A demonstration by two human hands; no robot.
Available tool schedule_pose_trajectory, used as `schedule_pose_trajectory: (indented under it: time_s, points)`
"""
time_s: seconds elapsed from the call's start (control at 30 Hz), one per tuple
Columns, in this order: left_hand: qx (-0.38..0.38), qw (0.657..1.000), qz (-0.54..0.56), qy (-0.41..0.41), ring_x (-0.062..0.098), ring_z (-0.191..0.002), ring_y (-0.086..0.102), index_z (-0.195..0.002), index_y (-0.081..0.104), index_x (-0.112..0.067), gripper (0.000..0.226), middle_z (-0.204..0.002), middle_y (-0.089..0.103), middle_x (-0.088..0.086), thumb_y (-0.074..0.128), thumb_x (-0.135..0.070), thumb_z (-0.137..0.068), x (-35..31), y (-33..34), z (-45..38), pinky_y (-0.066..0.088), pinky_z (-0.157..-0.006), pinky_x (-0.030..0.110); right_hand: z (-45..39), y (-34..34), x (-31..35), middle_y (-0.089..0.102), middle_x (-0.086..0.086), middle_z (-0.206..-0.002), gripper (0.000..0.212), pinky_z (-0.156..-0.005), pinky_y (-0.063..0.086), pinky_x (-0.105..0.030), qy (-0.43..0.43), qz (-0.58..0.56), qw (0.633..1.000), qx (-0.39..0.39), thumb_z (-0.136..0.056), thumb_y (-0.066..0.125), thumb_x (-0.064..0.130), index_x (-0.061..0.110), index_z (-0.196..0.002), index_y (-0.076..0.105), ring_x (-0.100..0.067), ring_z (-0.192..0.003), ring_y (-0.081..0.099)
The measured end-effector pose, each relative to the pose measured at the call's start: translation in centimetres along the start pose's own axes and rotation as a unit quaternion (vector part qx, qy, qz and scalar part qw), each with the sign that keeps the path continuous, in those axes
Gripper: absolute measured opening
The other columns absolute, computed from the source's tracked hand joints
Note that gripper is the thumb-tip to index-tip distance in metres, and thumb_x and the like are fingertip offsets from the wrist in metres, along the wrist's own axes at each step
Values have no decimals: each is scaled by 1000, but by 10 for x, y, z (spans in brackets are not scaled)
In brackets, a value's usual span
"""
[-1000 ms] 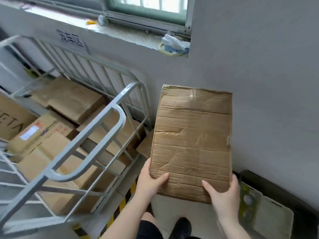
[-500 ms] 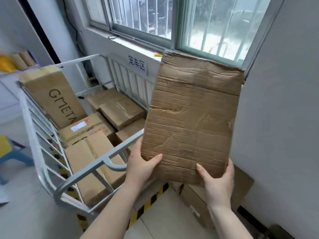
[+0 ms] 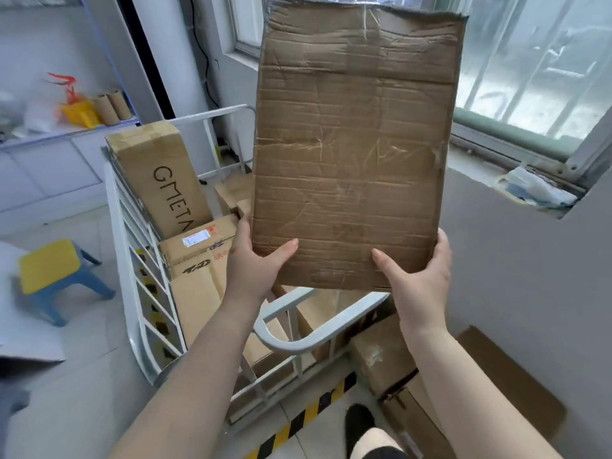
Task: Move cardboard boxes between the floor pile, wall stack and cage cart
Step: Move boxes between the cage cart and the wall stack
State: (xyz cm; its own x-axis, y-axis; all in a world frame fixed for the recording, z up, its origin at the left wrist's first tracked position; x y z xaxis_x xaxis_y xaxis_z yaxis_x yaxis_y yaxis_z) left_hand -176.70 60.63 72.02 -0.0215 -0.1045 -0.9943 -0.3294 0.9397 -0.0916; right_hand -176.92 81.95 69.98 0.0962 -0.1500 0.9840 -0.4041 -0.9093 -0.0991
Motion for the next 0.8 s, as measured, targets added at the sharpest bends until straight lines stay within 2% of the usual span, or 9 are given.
schedule_pose_trajectory:
  time_s: [0.17, 0.27, 0.33, 0.4, 0.5, 0.57, 0.6, 0.7, 0.8]
  points:
    - [-36, 999, 8, -12, 11, -102, 61, -109, 54, -30, 38, -106, 64, -12, 73, -15, -79, 15, 15, -62, 52, -92, 36, -75, 39, -13, 41, 11, -129, 84, -101, 36, -25, -19, 31, 998, 48, -71, 81, 27, 25, -141, 34, -6, -118, 42]
    - [-64, 997, 18, -39, 14, -103, 62, -98, 53, -32, 30, -105, 65, -10, 72, -16, -81, 31, 35, -101, 51, -91, 35, -129, 61, -25, 43, 7, -130, 82, -103, 38, -28, -16, 58, 995, 86, -70, 81, 30, 23, -139, 36, -9, -118, 43]
    - [-79, 995, 20, -65, 15, -108, 61, -106, 54, -28, 30, -110, 65, -8, 70, -20, -83, 44, 52, -127, 49, -94, 34, -168, 74, -36, 44, 4, -134, 84, -107, 38, -35, -15, 81, 991, 107, -70, 81, 35, 22, -140, 37, -13, -122, 44]
    - [-89, 992, 11, -91, 15, -116, 57, -124, 51, -20, 48, -123, 61, -5, 69, -30, -80, 56, 69, -151, 45, -101, 35, -204, 86, -48, 44, 1, -136, 84, -109, 36, -37, -6, 114, 986, 124, -70, 80, 37, 19, -141, 37, -16, -126, 43]
    - [-99, 987, 6, -123, 11, -124, 49, -137, 42, -15, 55, -135, 51, -8, 64, -26, -87, 79, 89, -185, 36, -109, 32, -249, 104, -68, 42, -1, -139, 84, -109, 34, -33, 13, 156, 976, 152, -73, 77, 40, 15, -142, 35, -18, -128, 41]
    - [-98, 982, 2, -162, 2, -124, 38, -144, 32, -13, 59, -136, 37, -16, 59, -22, -92, 96, 102, -201, 26, -107, 22, -271, 116, -84, 40, -1, -141, 83, -104, 30, -25, 37, 180, 968, 170, -76, 75, 39, 14, -143, 33, -18, -131, 39]
    - [-97, 979, -3, -178, 3, -122, 39, -142, 34, -12, 55, -134, 38, -16, 57, -20, -93, 105, 106, -207, 27, -103, 20, -280, 122, -94, 39, -2, -142, 83, -103, 29, -25, 48, 195, 963, 178, -77, 74, 38, 14, -144, 32, -19, -132, 38]
    - [-93, 970, -26, -223, 15, -121, 52, -126, 47, -15, 33, -129, 56, -4, 55, -18, -94, 143, 115, -223, 38, -106, 31, -298, 137, -126, 41, -5, -142, 83, -107, 33, -37, 77, 244, 947, 192, -77, 73, 41, 12, -144, 33, -24, -132, 39]
    - [-63, 964, -29, -258, 12, -117, 52, -117, 45, -25, 22, -124, 55, -8, 50, -16, -97, 176, 123, -231, 38, -104, 30, -309, 146, -157, 42, -6, -141, 81, -103, 37, -40, 108, 288, 930, 202, -77, 73, 42, 12, -142, 34, -25, -130, 40]
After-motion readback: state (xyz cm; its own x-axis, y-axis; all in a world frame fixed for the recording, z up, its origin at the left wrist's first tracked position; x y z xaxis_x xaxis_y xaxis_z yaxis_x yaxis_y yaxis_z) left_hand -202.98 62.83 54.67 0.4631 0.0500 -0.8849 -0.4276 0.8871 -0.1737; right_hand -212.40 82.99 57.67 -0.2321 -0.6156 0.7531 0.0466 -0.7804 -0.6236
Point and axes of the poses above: each hand's wrist, its own z-axis away from the middle knuckle, its own y-axis out of the palm, x = y × z, the point moved 2 cm from there along -z, towards the middle knuckle
